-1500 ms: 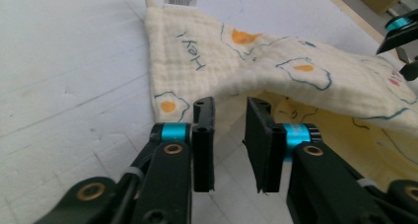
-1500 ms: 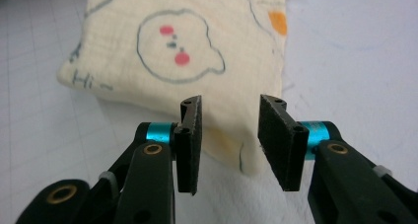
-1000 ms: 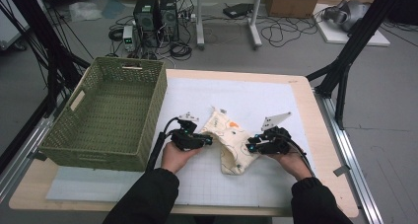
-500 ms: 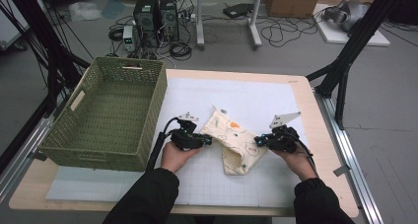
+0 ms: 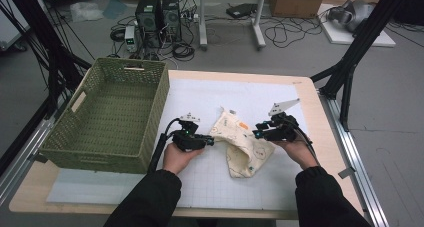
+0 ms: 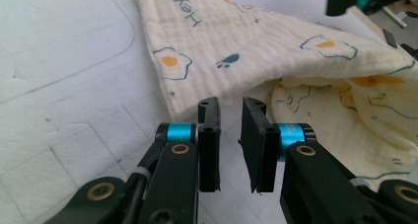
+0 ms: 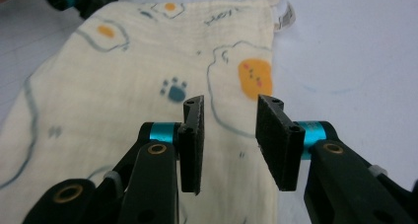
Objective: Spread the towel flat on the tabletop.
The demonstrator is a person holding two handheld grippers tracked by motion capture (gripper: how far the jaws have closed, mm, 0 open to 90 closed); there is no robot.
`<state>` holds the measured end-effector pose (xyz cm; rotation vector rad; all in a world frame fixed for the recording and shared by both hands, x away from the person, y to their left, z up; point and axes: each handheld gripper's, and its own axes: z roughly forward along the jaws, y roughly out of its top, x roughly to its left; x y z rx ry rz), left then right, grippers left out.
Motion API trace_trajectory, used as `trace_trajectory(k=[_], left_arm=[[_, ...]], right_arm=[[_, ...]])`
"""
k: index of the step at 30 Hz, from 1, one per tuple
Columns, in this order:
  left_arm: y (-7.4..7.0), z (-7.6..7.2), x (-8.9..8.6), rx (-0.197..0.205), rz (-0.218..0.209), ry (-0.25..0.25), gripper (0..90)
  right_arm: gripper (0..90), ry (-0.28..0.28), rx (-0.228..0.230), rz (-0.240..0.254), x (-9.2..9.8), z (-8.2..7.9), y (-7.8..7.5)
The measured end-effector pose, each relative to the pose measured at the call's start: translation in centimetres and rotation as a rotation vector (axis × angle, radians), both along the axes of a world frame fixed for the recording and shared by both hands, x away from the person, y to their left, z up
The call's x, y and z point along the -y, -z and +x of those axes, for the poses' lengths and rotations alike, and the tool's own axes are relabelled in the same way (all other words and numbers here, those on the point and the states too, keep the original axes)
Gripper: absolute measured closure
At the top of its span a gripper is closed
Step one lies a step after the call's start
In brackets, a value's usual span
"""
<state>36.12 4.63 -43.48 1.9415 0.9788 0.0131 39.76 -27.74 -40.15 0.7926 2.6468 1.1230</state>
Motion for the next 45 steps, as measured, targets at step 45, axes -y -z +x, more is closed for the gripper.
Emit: trace_trajectory(k=[45], left_arm=[[1.0, 0.2, 5.5, -0.017, 0.062, 0.091, 71.6]], right_arm=[[64.1, 0.120, 0.029, 0.021, 4.8, -3.2, 0.3]])
